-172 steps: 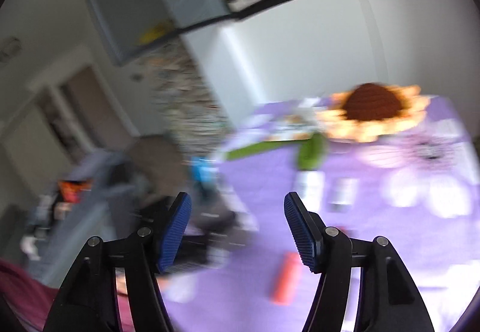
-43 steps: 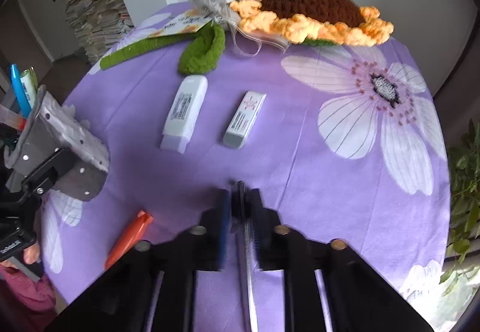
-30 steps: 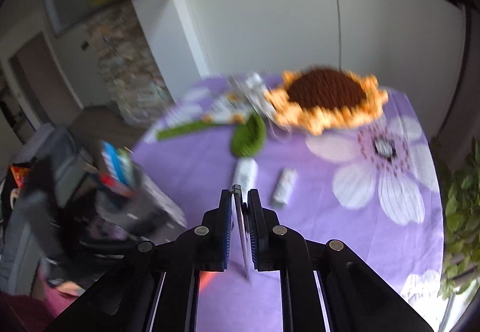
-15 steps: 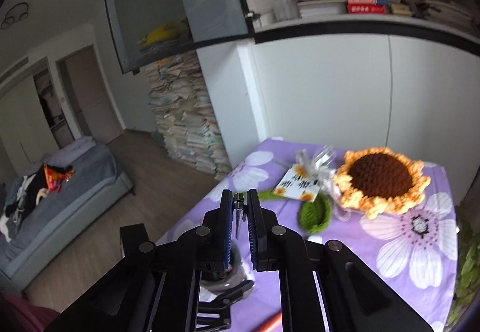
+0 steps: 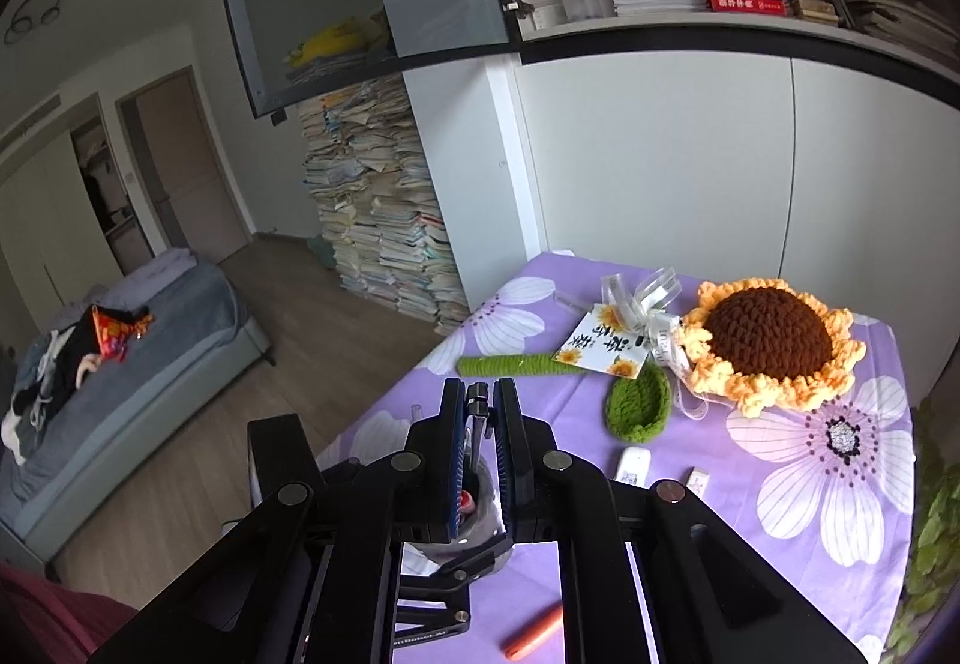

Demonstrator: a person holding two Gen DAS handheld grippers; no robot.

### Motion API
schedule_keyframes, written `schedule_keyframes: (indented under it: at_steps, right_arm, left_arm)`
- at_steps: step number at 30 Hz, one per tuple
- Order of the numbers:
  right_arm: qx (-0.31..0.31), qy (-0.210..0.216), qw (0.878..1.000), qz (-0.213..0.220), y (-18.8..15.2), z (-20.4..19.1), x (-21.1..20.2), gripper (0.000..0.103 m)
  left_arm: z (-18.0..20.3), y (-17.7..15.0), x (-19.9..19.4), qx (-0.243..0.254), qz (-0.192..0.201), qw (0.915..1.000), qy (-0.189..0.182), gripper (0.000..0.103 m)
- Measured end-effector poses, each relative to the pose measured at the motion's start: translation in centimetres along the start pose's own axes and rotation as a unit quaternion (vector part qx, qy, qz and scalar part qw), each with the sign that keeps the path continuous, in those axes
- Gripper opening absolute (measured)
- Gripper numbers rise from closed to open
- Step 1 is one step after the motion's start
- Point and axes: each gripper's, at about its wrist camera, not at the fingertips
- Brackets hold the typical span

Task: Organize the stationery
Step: 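Lift the silver pen with the right gripper and drop it into the cup, then move the right gripper to the orange marker and grasp it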

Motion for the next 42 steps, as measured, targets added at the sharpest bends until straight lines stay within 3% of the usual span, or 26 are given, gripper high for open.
schedule_keyframes:
  at_steps: [9, 20, 29, 33, 37, 42]
  right_arm:
    - [-0.009, 0.001, 1.000, -0.010, -0.1, -0.3, 0.1, 0.011]
    - [0.045, 0.044, 0.995, -0.074, -1.1, 1.7, 4.1, 0.011]
    - [0.074, 0.001, 0.995, -0.073, -2.6, 3.4, 2.2, 0.011]
    - [0.125, -0.035, 0.981, -0.147, -5.8, 5.9, 4.2, 0.011]
    - [0.185, -0.025, 0.957, -0.221, -9.2, 8.1, 7.1, 0.011]
    - [0.218, -0.012, 0.945, -0.244, -10.5, 8.9, 8.9, 0.011]
  left_arm:
    - [0.0, 0.0, 0.0, 0.001, 0.000, 1.0000, 0.000, 0.073]
    - [0.0, 0.0, 0.1, 0.001, 0.000, 1.0000, -0.001, 0.073]
    - [0.1, -0.1, 0.1, -0.001, 0.001, 1.0000, -0.002, 0.073]
    - [0.2, 0.0, 0.1, -0.001, 0.001, 1.0000, -0.002, 0.073]
    - [0.2, -0.1, 0.1, 0.000, 0.001, 1.0000, -0.001, 0.073]
    - [0.2, 0.0, 0.1, 0.000, 0.001, 1.0000, -0.001, 0.073]
Point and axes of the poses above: each gripper's, at about its wrist camera, not at the fingertips, and x roughly the way its jaws point, z to its right, y to its top, and after that the axes turned 5 degrees about -z, right-handed
